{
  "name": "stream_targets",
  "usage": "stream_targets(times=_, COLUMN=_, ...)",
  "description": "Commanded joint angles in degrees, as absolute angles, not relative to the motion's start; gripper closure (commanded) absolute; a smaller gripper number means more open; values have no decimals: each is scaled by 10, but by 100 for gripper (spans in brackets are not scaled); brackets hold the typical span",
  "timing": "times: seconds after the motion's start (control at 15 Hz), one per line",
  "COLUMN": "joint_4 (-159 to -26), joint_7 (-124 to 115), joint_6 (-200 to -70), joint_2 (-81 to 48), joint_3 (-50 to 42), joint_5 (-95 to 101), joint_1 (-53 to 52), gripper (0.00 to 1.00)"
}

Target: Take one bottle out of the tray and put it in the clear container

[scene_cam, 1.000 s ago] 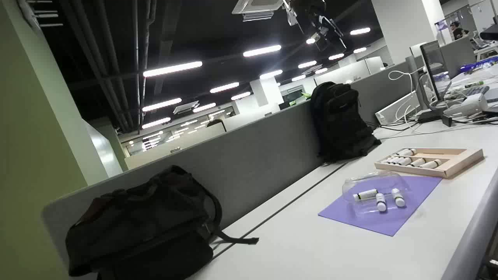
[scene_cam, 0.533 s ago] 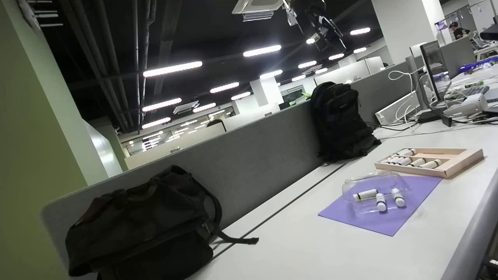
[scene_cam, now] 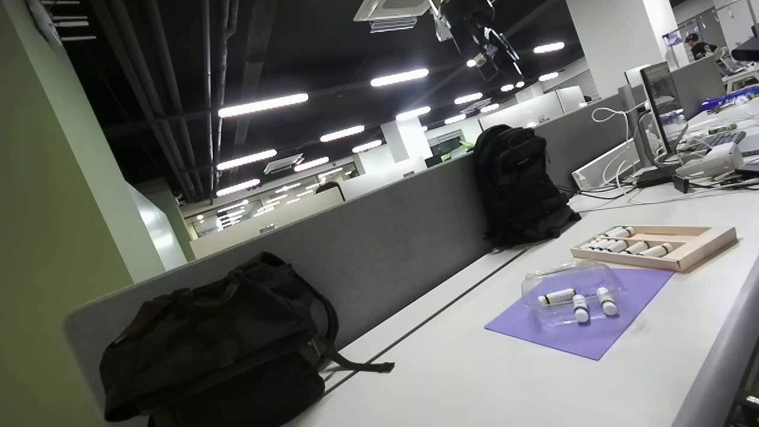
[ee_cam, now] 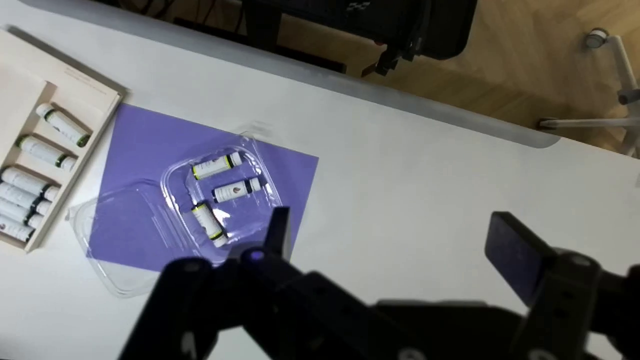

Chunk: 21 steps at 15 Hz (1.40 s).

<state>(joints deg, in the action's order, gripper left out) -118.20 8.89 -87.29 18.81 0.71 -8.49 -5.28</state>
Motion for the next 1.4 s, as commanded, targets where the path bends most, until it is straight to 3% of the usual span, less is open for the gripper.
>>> stream_targets(times=0.0, joint_4=-1181, joint_7=123, joint_6=-939, joint_2=148, joint_3=10, joint_5=-83, joint_1=-50, gripper=0)
stream_targets(times=0.53, joint_4=-1211, joint_7=136, joint_6=-1049, joint_2=25, joint_3=-1, joint_5=20, joint_1=-20, gripper=0)
stream_targets(times=0.93, joint_4=-1141, joint_7=203, joint_6=-994, joint_2=-57, joint_3=-43, joint_5=191, joint_1=38, gripper=0)
stream_targets(times=1.33, joint_4=-1137, joint_7=197, joint_6=-994, joint_2=-64, joint_3=-48, joint_5=192, joint_1=53, gripper=0)
